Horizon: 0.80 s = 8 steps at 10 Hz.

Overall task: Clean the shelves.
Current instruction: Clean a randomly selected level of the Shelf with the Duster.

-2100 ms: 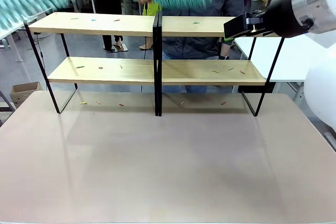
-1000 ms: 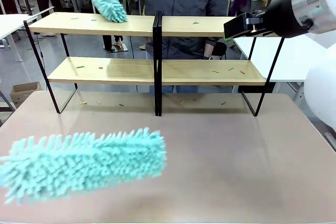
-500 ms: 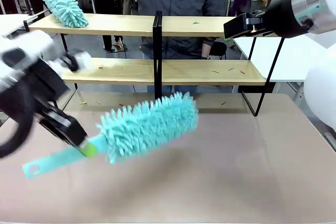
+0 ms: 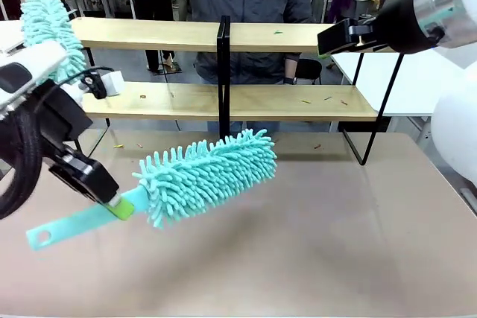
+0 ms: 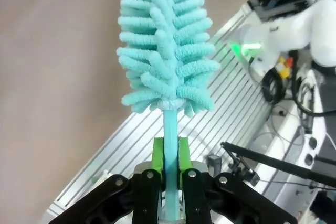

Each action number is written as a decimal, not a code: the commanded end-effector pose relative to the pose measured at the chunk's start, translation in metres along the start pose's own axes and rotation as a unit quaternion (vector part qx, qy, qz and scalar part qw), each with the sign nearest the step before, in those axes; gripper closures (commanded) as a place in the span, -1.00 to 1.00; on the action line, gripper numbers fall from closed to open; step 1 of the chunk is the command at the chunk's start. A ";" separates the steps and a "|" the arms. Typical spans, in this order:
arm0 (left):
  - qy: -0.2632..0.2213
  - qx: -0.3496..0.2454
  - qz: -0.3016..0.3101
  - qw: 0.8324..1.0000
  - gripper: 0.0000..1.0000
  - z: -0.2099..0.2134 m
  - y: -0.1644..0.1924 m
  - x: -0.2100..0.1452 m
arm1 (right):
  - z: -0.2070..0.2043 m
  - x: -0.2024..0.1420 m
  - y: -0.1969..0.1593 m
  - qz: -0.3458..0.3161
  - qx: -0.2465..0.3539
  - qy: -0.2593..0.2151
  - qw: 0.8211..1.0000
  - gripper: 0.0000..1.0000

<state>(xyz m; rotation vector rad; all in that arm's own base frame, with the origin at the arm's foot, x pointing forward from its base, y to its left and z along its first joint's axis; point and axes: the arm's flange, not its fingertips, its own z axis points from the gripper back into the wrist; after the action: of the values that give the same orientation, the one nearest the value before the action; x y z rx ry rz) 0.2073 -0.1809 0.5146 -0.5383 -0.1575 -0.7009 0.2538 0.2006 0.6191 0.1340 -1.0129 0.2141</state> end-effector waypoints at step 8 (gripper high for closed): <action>-0.072 0.102 0.123 0.985 0.75 -0.166 -0.055 0.115 | -0.001 0.001 0.000 0.000 0.002 0.000 1.000 -1.00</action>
<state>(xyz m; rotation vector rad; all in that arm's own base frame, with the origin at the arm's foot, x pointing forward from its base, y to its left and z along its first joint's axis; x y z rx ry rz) 0.2420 -0.3508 0.4393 -0.4469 -0.2353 -0.4640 0.2538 0.2006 0.6191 0.1341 -1.0129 0.2139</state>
